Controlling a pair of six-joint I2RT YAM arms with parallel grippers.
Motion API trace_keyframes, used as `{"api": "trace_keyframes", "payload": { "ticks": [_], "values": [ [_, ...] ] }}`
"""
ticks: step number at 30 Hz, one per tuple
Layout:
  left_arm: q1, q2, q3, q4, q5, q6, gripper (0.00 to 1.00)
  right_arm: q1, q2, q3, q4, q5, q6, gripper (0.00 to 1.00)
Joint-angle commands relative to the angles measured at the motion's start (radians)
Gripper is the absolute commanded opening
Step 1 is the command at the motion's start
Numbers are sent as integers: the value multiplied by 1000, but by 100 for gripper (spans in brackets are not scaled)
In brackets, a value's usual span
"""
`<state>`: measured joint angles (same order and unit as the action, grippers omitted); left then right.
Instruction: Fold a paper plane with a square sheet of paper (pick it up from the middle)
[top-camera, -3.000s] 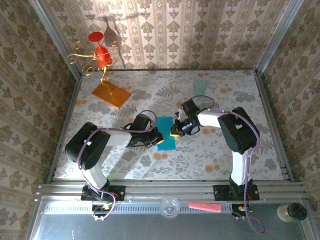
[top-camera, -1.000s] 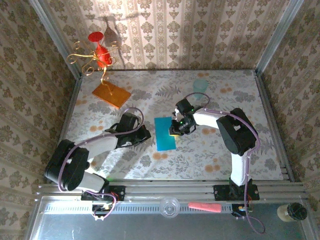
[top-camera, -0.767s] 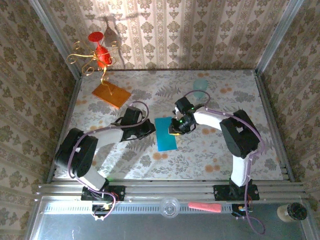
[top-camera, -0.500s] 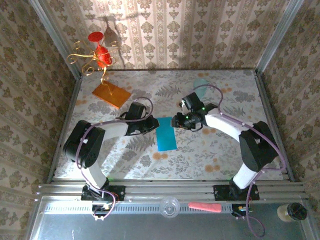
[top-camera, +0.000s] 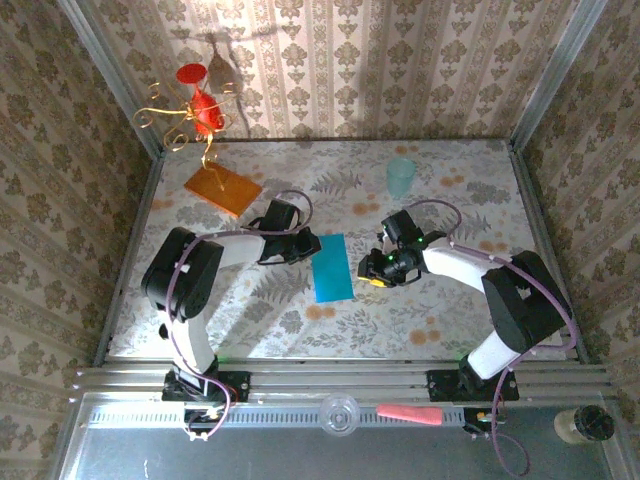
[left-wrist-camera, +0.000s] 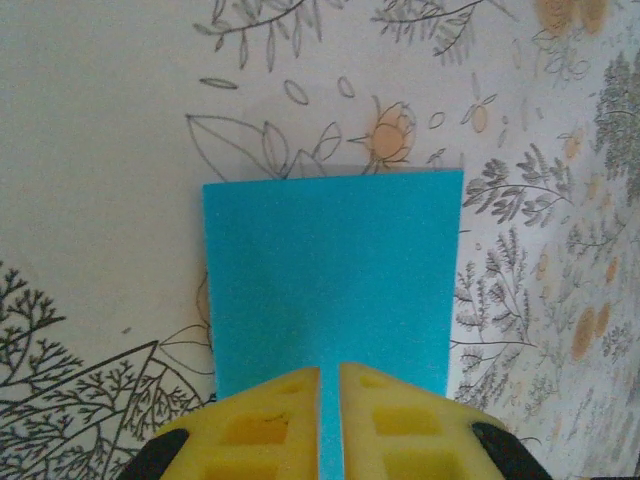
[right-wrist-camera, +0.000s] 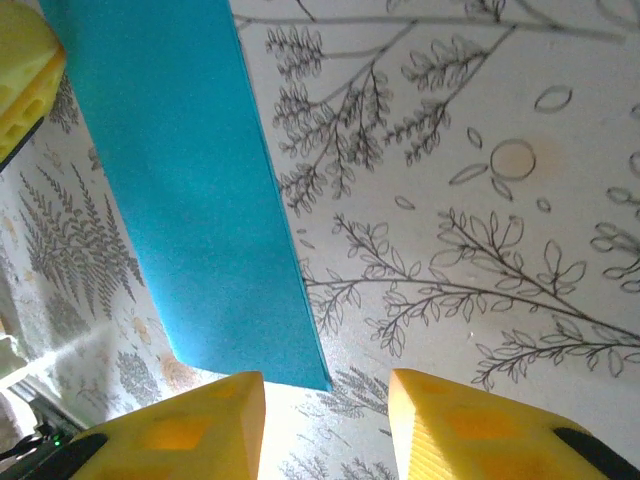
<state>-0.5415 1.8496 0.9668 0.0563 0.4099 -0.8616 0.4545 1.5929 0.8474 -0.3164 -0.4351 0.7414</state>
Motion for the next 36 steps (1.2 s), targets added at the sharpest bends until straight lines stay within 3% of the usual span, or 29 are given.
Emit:
{"api": "trace_keyframes", "payload": {
  "ticks": [1, 11, 20, 36],
  "values": [
    [10, 30, 12, -6, 2, 11, 15, 11, -15, -27, 33, -65, 39, 40],
    [12, 58, 0, -38, -26, -20, 14, 31, 7, -47, 44, -97, 32, 35],
    [13, 77, -4, -55, -29, -40, 12, 54, 32, -53, 48, -143, 18, 39],
    [15, 74, -6, -52, -12, -40, 12, 63, 97, -59, 150, -194, 41, 30]
  ]
}}
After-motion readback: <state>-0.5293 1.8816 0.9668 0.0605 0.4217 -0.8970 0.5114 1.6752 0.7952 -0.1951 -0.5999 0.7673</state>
